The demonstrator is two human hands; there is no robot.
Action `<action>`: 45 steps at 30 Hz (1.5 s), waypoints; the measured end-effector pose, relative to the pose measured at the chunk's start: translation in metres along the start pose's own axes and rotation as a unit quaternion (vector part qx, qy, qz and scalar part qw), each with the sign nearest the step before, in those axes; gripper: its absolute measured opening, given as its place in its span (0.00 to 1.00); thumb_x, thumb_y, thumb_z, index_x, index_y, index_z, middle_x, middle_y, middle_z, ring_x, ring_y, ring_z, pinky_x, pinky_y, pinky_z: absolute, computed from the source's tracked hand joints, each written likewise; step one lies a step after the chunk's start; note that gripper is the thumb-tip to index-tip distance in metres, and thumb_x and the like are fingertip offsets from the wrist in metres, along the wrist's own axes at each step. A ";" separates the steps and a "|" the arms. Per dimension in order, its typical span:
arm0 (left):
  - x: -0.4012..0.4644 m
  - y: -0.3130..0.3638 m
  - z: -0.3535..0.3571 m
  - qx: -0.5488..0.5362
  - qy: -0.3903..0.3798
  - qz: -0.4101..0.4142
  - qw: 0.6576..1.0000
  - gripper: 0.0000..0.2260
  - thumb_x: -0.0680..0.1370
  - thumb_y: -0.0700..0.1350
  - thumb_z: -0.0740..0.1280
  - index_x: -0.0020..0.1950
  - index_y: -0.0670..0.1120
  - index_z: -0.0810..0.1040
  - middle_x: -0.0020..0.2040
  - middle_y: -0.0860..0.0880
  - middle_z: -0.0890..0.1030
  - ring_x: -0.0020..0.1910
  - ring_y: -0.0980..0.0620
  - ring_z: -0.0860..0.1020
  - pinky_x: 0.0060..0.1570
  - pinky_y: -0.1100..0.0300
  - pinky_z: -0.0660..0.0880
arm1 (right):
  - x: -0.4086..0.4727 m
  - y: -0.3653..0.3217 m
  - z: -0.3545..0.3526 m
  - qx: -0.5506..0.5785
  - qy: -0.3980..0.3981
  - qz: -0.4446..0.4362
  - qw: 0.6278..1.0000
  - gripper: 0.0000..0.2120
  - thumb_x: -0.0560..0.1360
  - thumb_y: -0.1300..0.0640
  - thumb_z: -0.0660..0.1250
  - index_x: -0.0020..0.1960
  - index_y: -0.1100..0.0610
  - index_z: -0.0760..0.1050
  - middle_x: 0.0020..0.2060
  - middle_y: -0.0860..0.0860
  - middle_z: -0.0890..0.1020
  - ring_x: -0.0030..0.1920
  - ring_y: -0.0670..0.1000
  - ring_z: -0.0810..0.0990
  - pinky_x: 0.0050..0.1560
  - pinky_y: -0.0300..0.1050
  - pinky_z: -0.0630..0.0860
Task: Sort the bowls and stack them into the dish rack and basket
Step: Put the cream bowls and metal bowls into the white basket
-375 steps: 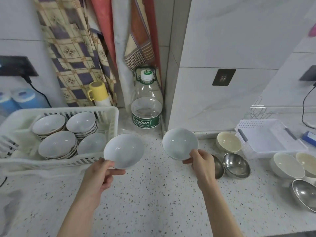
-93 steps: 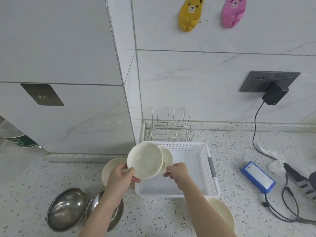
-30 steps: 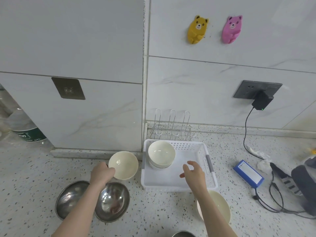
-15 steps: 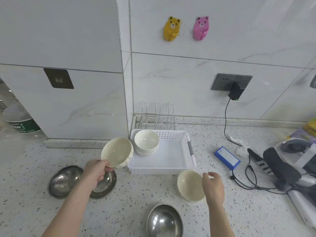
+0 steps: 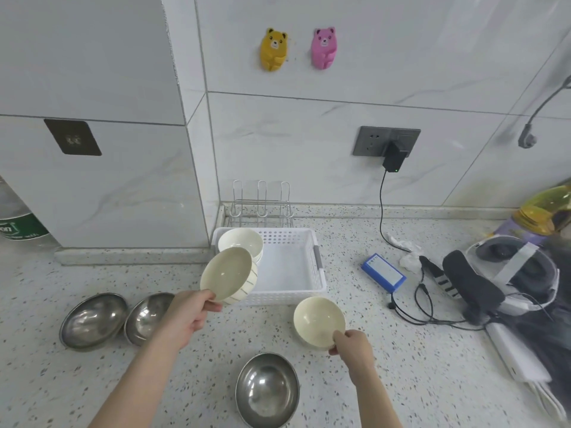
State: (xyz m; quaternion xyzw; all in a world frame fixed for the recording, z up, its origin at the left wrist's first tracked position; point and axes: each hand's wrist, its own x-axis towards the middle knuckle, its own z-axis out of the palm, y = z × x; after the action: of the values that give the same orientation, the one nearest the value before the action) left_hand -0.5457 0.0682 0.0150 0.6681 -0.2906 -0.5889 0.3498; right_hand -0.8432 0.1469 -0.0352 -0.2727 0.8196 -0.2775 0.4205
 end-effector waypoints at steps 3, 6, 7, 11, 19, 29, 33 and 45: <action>0.000 0.002 0.005 0.003 -0.005 0.007 1.000 0.06 0.79 0.36 0.63 0.50 0.33 0.76 0.35 0.39 0.83 0.15 0.58 0.59 0.15 0.68 0.55 | -0.006 -0.004 -0.017 -0.024 0.048 -0.015 0.998 0.11 0.70 0.59 0.62 0.40 0.66 0.79 0.29 0.55 0.84 0.25 0.50 0.67 0.30 0.40 0.63; 0.002 0.004 0.010 -0.002 -0.010 0.013 1.000 0.06 0.79 0.36 0.63 0.49 0.34 0.77 0.32 0.41 0.83 0.15 0.58 0.59 0.15 0.68 0.55 | -0.009 -0.012 -0.039 -0.026 0.098 -0.019 0.995 0.12 0.70 0.58 0.62 0.38 0.66 0.79 0.28 0.54 0.84 0.25 0.50 0.69 0.30 0.40 0.65; 0.003 0.004 0.011 -0.006 -0.013 0.014 1.000 0.06 0.79 0.36 0.62 0.49 0.34 0.77 0.32 0.41 0.83 0.15 0.58 0.59 0.15 0.68 0.55 | -0.009 -0.016 -0.046 -0.024 0.116 -0.023 0.993 0.12 0.70 0.58 0.62 0.38 0.66 0.80 0.27 0.53 0.83 0.26 0.50 0.69 0.30 0.40 0.65; 0.006 0.008 0.014 -0.030 -0.022 0.007 0.999 0.07 0.80 0.37 0.62 0.48 0.34 0.77 0.31 0.42 0.83 0.15 0.58 0.58 0.15 0.69 0.55 | -0.010 -0.040 -0.063 0.002 0.164 -0.062 0.985 0.12 0.70 0.58 0.62 0.34 0.64 0.80 0.26 0.51 0.82 0.26 0.49 0.70 0.30 0.40 0.66; 0.009 0.028 0.012 -0.054 -0.014 0.020 0.998 0.06 0.80 0.36 0.62 0.47 0.34 0.76 0.34 0.39 0.82 0.14 0.59 0.59 0.14 0.68 0.55 | -0.007 -0.086 -0.038 0.164 0.090 -0.075 0.979 0.11 0.72 0.61 0.62 0.34 0.62 0.79 0.26 0.56 0.83 0.31 0.49 0.68 0.35 0.45 0.68; 0.027 0.044 0.002 -0.025 0.004 0.030 0.999 0.07 0.79 0.36 0.63 0.51 0.34 0.78 0.33 0.40 0.83 0.16 0.58 0.59 0.16 0.67 0.55 | 0.022 -0.117 0.030 0.101 0.019 -0.058 0.993 0.11 0.70 0.61 0.62 0.33 0.64 0.78 0.25 0.54 0.83 0.28 0.49 0.68 0.32 0.42 0.66; 0.038 0.046 0.006 -0.018 0.008 0.025 0.999 0.07 0.79 0.37 0.63 0.51 0.35 0.79 0.32 0.40 0.83 0.16 0.57 0.58 0.18 0.68 0.54 | 0.034 -0.126 0.046 0.054 0.033 -0.061 0.996 0.09 0.71 0.60 0.62 0.36 0.62 0.77 0.32 0.56 0.85 0.28 0.49 0.71 0.30 0.40 0.66; 0.058 0.048 0.006 -0.022 0.030 0.031 0.999 0.07 0.80 0.36 0.62 0.52 0.34 0.78 0.37 0.36 0.82 0.15 0.57 0.58 0.18 0.68 0.55 | 0.069 -0.133 0.082 -0.002 0.023 -0.024 0.999 0.04 0.73 0.61 0.61 0.43 0.61 0.73 0.42 0.60 0.84 0.33 0.52 0.75 0.31 0.39 0.66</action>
State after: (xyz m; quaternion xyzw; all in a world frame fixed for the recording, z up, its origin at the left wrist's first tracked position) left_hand -0.5426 -0.0073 0.0190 0.6683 -0.2875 -0.5634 0.3916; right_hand -0.7797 -0.0115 -0.0216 -0.2871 0.8226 -0.2920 0.3945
